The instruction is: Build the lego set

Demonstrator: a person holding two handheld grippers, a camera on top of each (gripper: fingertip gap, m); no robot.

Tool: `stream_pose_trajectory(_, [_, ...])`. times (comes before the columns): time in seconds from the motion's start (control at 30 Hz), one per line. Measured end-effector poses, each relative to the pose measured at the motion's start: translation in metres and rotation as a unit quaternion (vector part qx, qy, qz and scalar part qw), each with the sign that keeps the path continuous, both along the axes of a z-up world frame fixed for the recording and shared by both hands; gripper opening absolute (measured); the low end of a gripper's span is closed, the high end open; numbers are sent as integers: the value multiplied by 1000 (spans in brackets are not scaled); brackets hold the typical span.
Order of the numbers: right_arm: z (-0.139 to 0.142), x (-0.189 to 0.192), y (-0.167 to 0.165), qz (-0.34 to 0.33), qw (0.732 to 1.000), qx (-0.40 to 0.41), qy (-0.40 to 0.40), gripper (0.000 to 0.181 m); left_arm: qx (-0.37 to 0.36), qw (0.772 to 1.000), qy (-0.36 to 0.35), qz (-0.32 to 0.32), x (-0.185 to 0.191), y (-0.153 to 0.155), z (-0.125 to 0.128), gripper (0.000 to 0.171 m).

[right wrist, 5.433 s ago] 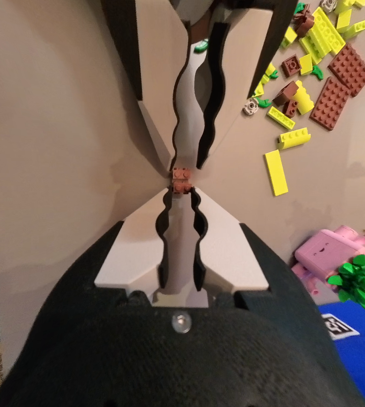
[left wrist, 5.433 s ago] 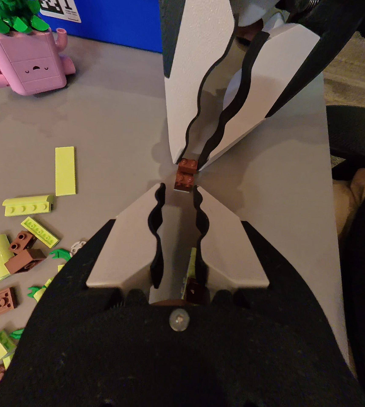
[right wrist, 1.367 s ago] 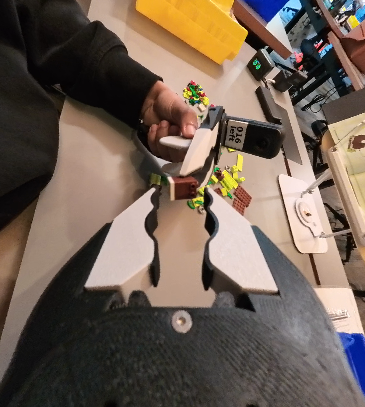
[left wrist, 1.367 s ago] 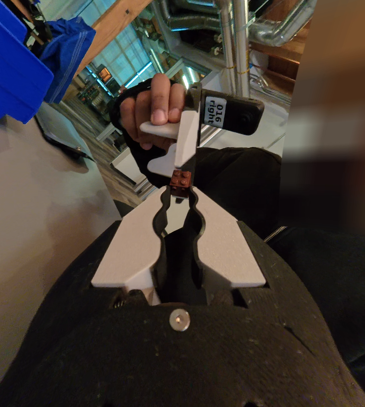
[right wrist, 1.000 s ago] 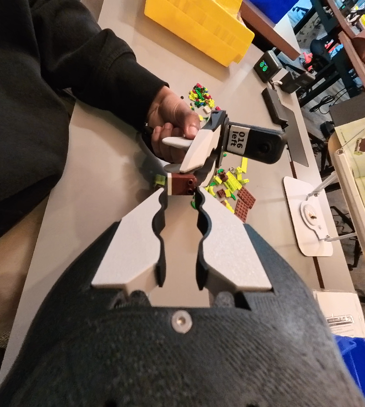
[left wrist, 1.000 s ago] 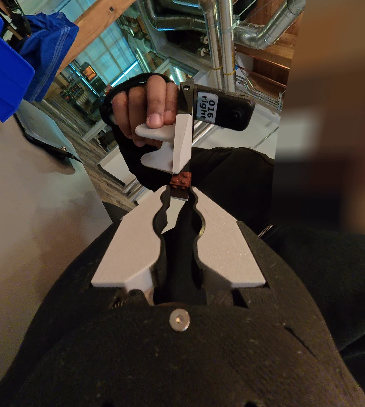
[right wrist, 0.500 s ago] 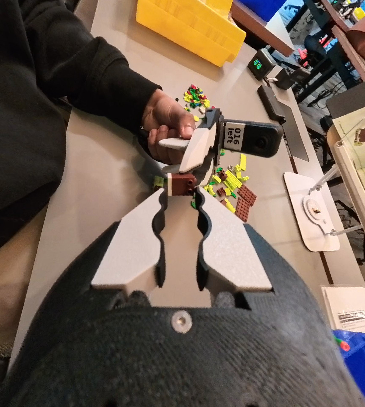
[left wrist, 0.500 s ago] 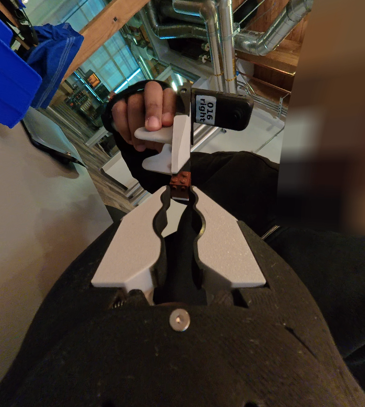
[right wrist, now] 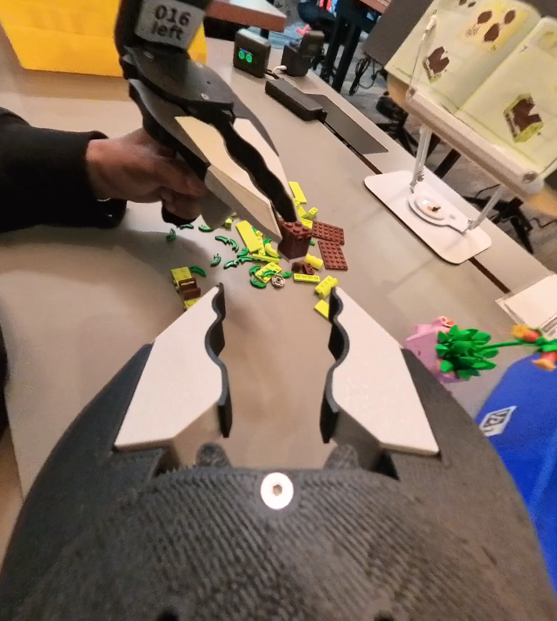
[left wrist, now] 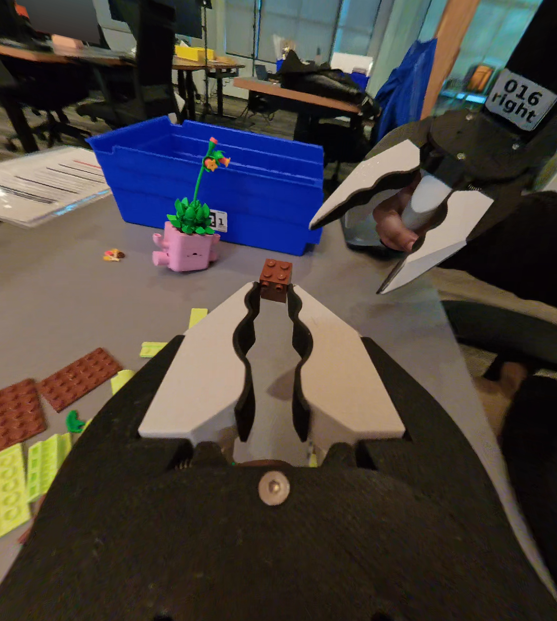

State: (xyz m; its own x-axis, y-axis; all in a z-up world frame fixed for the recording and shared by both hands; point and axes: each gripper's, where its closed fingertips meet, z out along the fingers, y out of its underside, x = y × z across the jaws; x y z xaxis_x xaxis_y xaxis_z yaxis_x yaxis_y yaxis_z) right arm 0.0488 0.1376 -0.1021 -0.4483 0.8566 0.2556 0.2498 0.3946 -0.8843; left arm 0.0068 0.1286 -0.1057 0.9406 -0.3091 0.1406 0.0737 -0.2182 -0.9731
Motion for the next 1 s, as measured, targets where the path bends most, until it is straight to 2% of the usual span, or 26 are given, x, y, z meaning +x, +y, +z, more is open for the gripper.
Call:
stream_pose_trajectory(0.13, [-9,-11,2,-28,999,-41,10,59,-9,995,97,16,3,2,-12,12])
stream_pose_trajectory(0.23, [-1,-18,7,-43,992,-115,27,51,-12,988,149,33,4,5,-16,13])
stream_pose_trajectory(0.37, [7,-25,8,-56,968,-241,38,42,0,977,208,53,6,7,-15,13])
stream_pose_trajectory(0.43, [9,-27,6,-61,955,-287,43,38,8,963,262,70,6,7,-14,13])
stream_pose_trajectory(0.53, [6,-31,-2,-66,952,-298,39,36,25,933,347,97,7,8,-10,12])
stream_pose_trajectory(0.67, [0,-38,-7,-89,964,-249,28,34,42,898,422,115,12,9,-5,13])
stream_pose_trajectory(0.77, [-1,-41,-4,-106,967,-230,22,20,59,886,444,118,18,9,-1,12])
stream_pose_trajectory(0.9, [5,-41,-2,-105,965,-236,31,19,76,890,432,126,18,9,5,13])
stream_pose_trajectory(0.93, [7,-40,1,-109,966,-232,40,19,83,894,420,129,18,8,7,16])
stream_pose_trajectory(1.0, [15,-36,4,-105,967,-223,61,19,102,912,376,132,17,6,14,37])
